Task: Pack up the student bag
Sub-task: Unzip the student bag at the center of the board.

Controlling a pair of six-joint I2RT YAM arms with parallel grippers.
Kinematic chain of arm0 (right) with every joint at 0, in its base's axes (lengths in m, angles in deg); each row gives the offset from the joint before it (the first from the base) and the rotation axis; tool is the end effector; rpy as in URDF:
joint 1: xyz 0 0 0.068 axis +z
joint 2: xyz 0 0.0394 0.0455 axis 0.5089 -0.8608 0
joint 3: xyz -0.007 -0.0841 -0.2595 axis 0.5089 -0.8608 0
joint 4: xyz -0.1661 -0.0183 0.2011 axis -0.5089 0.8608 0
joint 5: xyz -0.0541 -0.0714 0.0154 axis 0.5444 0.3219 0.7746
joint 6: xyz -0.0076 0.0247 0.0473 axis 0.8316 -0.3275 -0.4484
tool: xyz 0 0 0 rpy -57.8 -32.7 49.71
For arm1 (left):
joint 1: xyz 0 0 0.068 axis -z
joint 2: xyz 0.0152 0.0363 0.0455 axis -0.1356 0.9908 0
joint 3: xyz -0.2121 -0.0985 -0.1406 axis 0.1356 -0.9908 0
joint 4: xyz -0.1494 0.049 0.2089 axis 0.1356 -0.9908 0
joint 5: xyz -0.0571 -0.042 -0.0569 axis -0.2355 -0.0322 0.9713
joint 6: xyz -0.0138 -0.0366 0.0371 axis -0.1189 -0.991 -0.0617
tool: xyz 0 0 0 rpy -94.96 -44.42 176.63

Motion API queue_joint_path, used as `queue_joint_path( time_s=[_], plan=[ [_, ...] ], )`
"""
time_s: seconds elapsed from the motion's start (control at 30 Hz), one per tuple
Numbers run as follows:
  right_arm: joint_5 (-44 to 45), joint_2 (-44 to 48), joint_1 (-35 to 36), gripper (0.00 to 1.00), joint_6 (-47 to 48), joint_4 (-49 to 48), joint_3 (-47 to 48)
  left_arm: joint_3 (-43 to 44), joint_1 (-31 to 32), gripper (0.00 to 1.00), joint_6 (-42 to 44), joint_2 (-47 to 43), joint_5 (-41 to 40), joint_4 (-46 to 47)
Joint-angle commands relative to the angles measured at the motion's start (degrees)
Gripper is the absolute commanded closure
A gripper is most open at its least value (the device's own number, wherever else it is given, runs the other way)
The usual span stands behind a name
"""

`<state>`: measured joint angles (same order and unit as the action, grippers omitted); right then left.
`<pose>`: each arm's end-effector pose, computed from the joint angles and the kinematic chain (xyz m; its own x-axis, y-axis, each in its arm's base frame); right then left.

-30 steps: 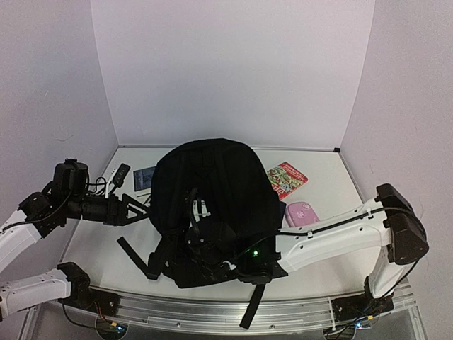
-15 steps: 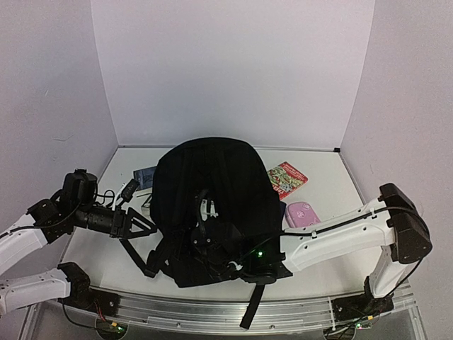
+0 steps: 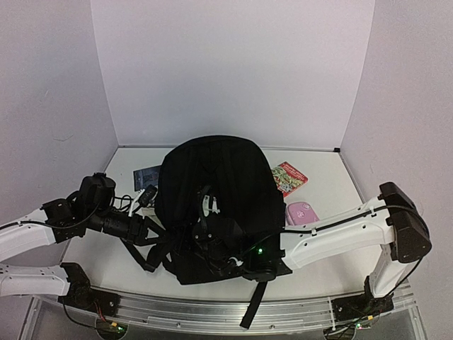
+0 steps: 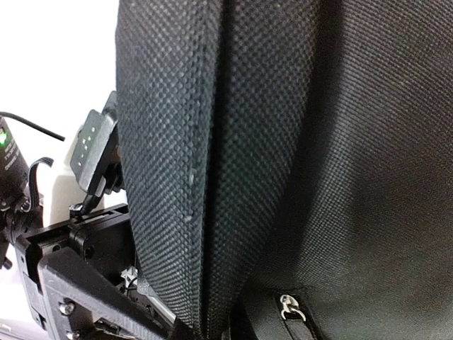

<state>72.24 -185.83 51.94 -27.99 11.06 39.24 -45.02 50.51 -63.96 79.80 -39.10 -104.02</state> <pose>0.0727 0.4281 0.2521 -0.6623 0.2464 -0.7075 -0.4902 0.5717 0.6580 0.1170 -0.1364 0.2462 -0.8341 0.1891 -0.5182 0.5443 0.4353 -0.7171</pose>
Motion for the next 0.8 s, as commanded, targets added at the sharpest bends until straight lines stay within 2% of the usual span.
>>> queue_joint_path(
  time_s=[0.0,0.1,0.2,0.27,0.43,0.5,0.7,0.77],
  plan=[
    [1.1,2.9,-0.4,1.00,-0.5,-2.7,1.6,1.0,1.0,0.44,1.5,2.7,-4.3,4.0],
    [0.5,3.3,-0.4,1.00,-0.3,-3.2,1.4,2.3,2.0,0.45,2.7,5.2,-5.9,3.8],
    [0.1,3.6,-0.4,1.00,-0.2,-3.7,1.0,2.9,2.7,0.50,3.4,5.8,-6.9,4.3],
    [0.1,3.7,-0.4,1.00,-0.3,-3.8,0.9,2.8,2.8,0.59,3.5,5.4,-6.9,5.4],
    [-0.3,4.1,-0.4,1.00,0.1,-3.9,0.1,1.0,2.8,0.91,3.1,3.4,-5.5,9.8],
    [-0.3,4.6,-0.4,0.99,0.8,-3.9,-0.5,0.7,2.8,0.98,3.2,3.1,-5.3,10.0],
    [-0.4,7.8,-0.4,0.72,3.8,-2.5,-4.1,0.2,2.8,1.00,3.9,1.4,-6.0,9.3],
    [-0.1,9.5,-0.3,0.59,4.6,-0.4,-5.5,0.2,2.8,1.00,4.1,0.9,-6.5,8.6]
  ],
)
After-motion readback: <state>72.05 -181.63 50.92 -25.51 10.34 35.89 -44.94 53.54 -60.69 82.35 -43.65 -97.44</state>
